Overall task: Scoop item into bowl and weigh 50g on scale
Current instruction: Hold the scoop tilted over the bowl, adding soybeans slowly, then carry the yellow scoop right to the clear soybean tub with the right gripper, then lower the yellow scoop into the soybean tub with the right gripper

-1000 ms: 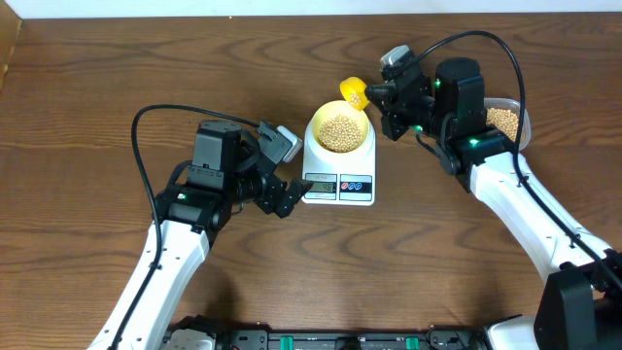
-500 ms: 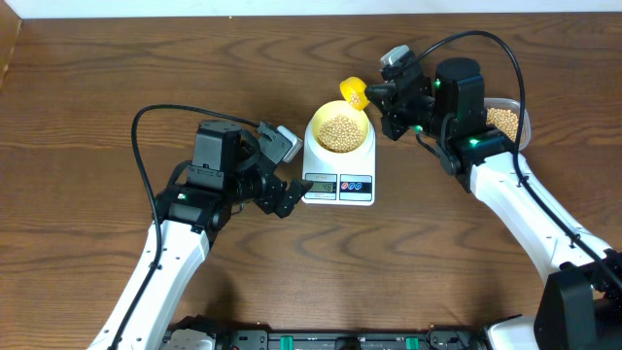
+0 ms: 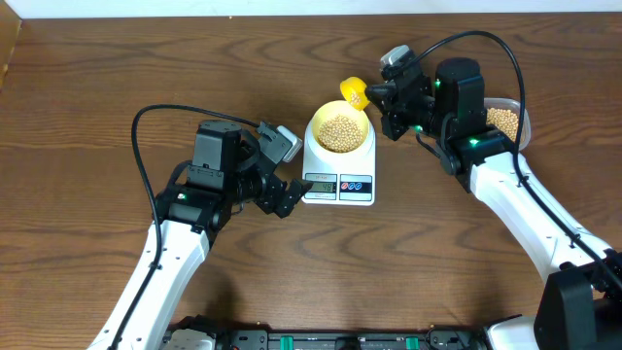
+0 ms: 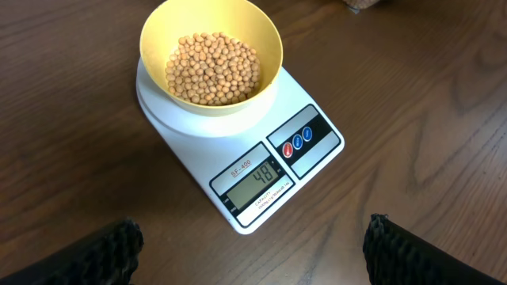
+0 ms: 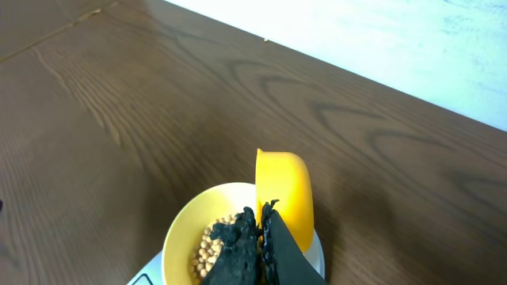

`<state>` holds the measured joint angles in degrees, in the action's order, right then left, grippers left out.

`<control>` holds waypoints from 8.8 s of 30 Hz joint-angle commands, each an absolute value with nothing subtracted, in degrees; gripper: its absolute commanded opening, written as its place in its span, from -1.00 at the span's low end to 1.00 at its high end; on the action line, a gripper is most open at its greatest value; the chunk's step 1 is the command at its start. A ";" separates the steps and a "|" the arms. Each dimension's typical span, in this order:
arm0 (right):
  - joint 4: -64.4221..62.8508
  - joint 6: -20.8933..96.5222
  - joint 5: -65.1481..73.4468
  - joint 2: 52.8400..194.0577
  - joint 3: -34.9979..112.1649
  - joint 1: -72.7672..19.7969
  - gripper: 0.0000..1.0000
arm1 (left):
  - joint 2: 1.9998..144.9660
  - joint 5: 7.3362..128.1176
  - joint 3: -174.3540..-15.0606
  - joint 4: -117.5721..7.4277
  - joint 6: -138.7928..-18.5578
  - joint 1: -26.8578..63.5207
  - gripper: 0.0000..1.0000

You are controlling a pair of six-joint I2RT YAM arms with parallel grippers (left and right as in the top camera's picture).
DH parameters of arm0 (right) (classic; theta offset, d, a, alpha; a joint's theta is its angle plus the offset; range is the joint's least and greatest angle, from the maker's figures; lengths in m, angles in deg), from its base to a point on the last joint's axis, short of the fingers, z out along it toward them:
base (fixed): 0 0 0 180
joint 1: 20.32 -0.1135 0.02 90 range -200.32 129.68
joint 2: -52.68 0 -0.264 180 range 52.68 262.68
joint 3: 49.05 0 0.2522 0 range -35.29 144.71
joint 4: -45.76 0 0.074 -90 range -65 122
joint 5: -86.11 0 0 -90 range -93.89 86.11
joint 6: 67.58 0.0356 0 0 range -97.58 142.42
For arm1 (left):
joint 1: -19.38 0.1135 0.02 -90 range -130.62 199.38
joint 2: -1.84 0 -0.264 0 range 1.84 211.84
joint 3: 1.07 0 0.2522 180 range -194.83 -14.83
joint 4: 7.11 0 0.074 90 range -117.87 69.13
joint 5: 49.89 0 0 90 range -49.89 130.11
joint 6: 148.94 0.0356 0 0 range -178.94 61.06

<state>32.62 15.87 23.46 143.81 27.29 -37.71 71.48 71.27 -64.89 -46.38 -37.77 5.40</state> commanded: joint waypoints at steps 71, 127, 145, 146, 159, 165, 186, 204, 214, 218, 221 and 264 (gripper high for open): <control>30.92 13.55 24.71 144.31 27.58 -37.88 -0.98 | 70.96 70.94 -64.79 -46.52 -37.62 5.56 0.82; 29.48 19.61 27.92 144.31 27.58 -38.91 -0.98 | 70.96 70.94 -64.79 -46.52 -37.64 5.56 0.82; 37.10 24.44 18.94 144.31 27.58 -37.84 -0.98 | 70.96 70.94 -64.79 -46.52 -37.62 5.56 0.83; 37.39 25.60 17.43 144.31 27.58 -37.62 -0.98 | 70.96 70.94 -64.79 -46.52 -37.62 5.56 0.83; 34.07 35.96 1.93 142.10 27.60 -33.40 -0.97 | 70.96 70.94 -64.79 -46.52 -37.62 5.56 0.83; 27.42 36.96 -6.37 137.51 27.60 -32.59 -0.98 | 70.96 70.94 -64.79 -46.52 -37.64 5.56 0.82; 9.32 52.83 -15.80 131.63 27.60 -24.53 -0.98 | 70.96 70.94 -64.79 -46.52 -37.64 5.56 0.82; 7.62 55.67 -15.99 134.72 27.58 -19.55 -0.98 | 70.96 70.94 -64.79 -46.52 -37.62 5.56 0.83; 10.68 62.25 -15.12 140.99 27.58 -19.57 -0.98 | 70.96 70.94 -64.79 -46.49 -37.64 5.56 0.82; 10.85 62.23 -14.79 141.73 27.58 -19.57 -0.98 | 70.96 70.94 -64.79 -46.52 -37.62 5.56 0.82; 10.00 62.23 -14.72 141.73 27.58 -19.57 -0.97 | 70.96 70.94 -64.79 -46.49 -37.62 5.56 0.82; 1.76 62.01 -14.27 141.75 27.58 -19.61 -0.01 | 70.96 70.94 -64.79 -46.52 -37.62 5.56 0.83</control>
